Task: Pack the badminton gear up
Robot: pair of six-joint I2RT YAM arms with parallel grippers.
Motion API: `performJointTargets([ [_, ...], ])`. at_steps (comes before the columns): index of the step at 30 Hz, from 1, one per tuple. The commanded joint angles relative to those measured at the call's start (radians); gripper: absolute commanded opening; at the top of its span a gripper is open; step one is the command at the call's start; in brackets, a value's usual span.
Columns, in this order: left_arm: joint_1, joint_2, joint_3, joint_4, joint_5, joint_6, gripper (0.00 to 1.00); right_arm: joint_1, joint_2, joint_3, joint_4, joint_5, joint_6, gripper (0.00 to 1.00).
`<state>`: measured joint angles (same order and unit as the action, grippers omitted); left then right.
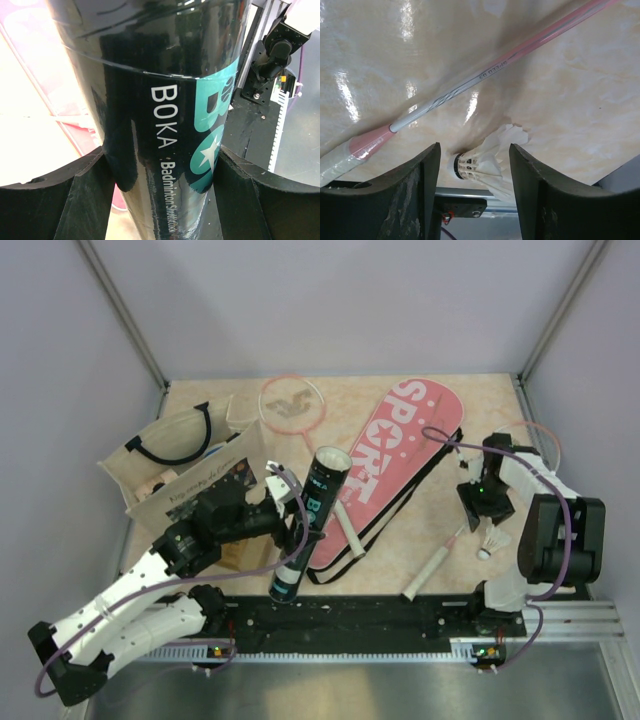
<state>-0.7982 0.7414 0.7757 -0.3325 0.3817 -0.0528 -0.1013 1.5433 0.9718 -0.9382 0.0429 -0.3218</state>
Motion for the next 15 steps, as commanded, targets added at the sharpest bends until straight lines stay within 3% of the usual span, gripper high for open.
performJointTargets([
  [1,-0.012,-0.019,0.007,0.084,-0.006,0.002,0.34,-0.006,-0.023,0.039,-0.043,-0.038,-0.003,0.53],
  [4,-0.015,-0.02,0.004,0.081,-0.015,0.005,0.34,-0.006,-0.029,0.044,-0.059,-0.055,-0.005,0.45],
  [11,-0.022,-0.023,0.005,0.081,-0.027,0.008,0.34,-0.006,-0.026,0.094,-0.106,-0.006,0.018,0.11],
  [15,-0.025,-0.025,0.007,0.076,-0.043,0.014,0.34,-0.005,0.008,0.186,-0.169,0.018,0.046,0.0],
])
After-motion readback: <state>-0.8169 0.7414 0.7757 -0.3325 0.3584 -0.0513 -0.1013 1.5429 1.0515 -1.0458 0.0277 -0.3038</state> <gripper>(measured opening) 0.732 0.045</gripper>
